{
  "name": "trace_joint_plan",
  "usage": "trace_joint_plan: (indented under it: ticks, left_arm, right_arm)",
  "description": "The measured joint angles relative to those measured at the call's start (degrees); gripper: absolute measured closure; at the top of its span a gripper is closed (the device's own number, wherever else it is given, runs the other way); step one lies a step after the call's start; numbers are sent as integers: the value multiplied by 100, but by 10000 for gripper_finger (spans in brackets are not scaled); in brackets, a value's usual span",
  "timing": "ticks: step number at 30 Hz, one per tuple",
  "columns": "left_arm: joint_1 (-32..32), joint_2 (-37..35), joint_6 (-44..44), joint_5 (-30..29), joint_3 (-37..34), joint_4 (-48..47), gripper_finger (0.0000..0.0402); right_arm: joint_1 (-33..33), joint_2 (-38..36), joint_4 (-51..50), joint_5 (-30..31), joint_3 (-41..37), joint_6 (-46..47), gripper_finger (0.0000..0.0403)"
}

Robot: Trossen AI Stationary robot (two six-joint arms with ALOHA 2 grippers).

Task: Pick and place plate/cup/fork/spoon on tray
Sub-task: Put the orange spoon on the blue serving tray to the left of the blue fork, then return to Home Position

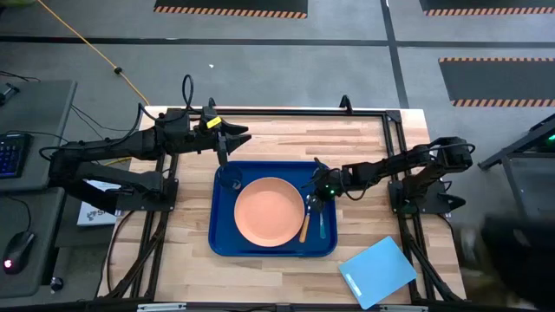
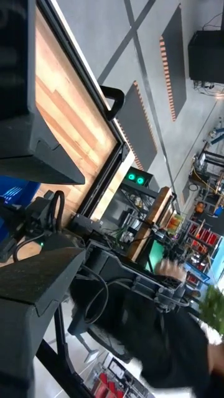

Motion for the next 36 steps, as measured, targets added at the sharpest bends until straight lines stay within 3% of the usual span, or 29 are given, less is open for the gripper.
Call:
trace_joint_plan:
  ticks: [23,27,30,36]
  left_arm:
    - [0,0,0,-4,0,-2,237]
    - [0,0,0,-4,0,-2,237]
    - [1,0,0,-4,2,-4,237]
    - [0,0,49,55,2,-18,237]
  right_arm:
    - [-609,17,351,157,0,-257,403]
    - [-675,-22,368,-150,35,-268,403]
    - [-712,-327,192,-403,164,-543,403]
    - [-824,-1728,-233,-209,267,-1095,403]
